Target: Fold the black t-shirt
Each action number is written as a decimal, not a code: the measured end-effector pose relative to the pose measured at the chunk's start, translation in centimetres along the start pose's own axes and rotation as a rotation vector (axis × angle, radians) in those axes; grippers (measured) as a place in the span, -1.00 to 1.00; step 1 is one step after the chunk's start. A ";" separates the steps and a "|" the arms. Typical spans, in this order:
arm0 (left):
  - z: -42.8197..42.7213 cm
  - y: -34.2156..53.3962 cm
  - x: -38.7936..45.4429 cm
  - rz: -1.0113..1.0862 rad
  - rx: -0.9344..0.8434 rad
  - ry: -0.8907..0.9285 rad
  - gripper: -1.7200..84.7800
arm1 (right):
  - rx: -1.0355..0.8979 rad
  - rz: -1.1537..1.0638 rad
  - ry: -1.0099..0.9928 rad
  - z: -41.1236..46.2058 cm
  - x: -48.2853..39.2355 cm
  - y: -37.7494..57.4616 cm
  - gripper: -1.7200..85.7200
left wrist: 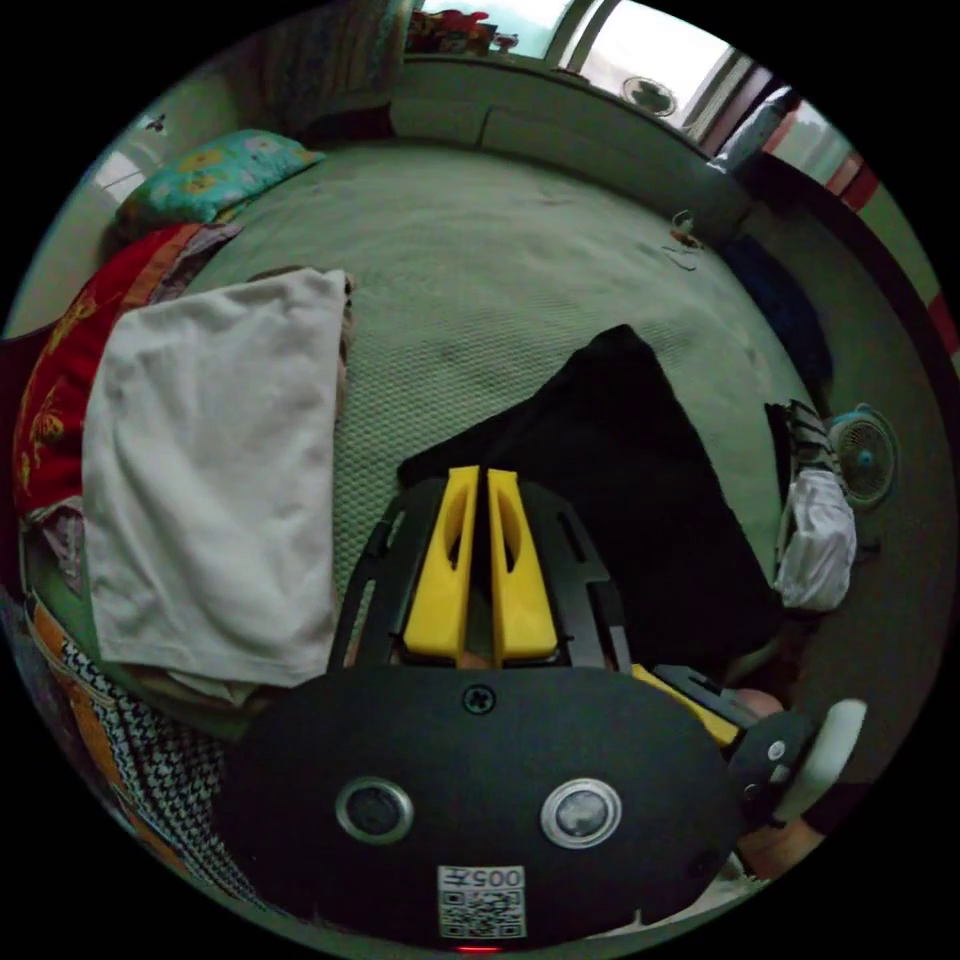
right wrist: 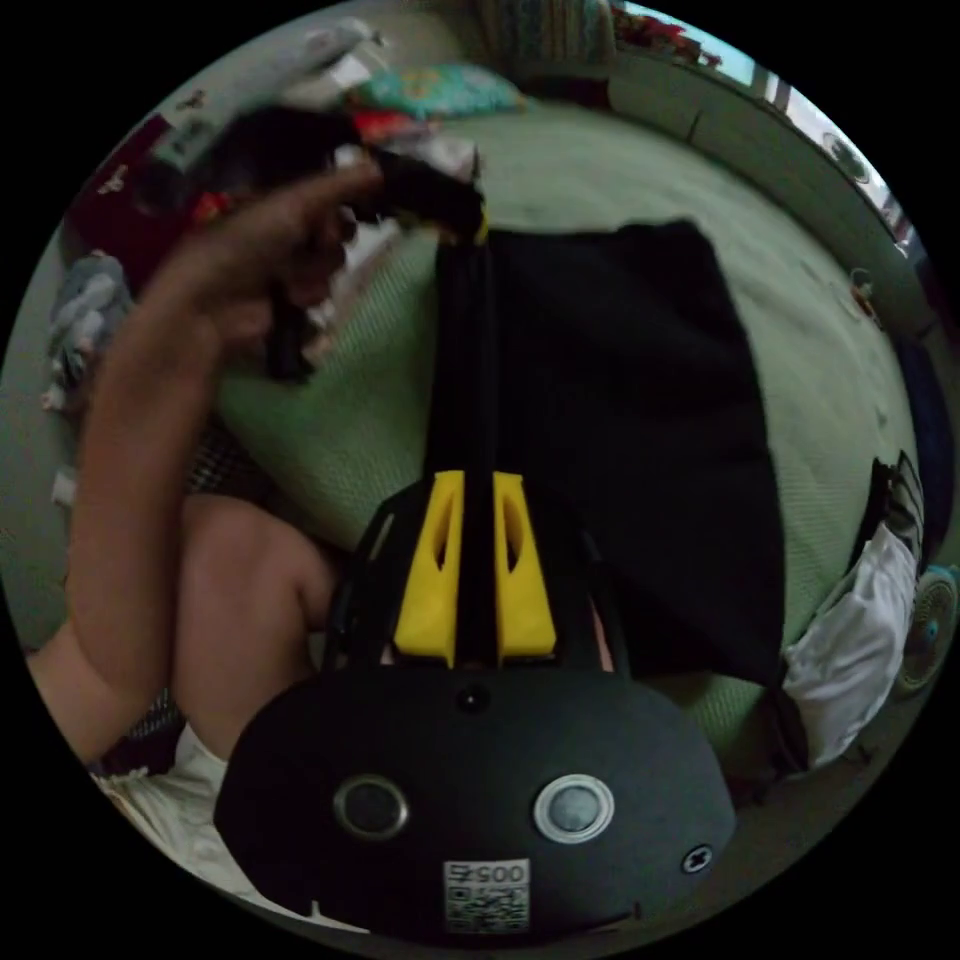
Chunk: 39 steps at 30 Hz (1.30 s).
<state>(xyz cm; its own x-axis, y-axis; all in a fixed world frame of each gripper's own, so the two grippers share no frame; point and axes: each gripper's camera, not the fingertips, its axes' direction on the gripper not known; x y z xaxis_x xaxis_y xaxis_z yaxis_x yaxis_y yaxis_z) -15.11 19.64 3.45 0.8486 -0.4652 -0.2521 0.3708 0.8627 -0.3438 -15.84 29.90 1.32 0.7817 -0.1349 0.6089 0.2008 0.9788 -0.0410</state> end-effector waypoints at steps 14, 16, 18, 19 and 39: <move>2.3 -3.6 3.3 0.112 0.044 0.170 -0.97 | 0.340 0.090 0.084 -9.7 7.9 -6.5 -0.98; 3.4 -4.3 4.1 0.131 0.005 0.086 -0.97 | 0.246 0.113 0.108 -7.1 9.1 -9.5 -0.98; 4.5 -5.0 4.6 0.137 -0.034 -0.004 -0.98 | 0.195 0.148 0.184 -4.6 10.3 -12.7 -0.99; 5.1 -5.4 4.6 0.138 -0.058 -0.039 -0.98 | 0.186 0.157 0.196 -4.2 10.6 -13.4 -0.99; 5.3 -6.4 5.9 0.156 -0.040 0.048 -0.98 | 0.274 0.080 0.046 -9.1 -2.1 9.8 -0.99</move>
<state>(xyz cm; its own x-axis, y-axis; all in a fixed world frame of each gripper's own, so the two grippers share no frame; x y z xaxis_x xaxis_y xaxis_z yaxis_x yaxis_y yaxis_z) -10.48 12.43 8.90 0.8752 -0.3359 -0.3481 0.2197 0.9172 -0.3324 -10.12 38.40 -7.57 0.8158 -0.0561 0.5755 -0.0248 0.9910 0.1318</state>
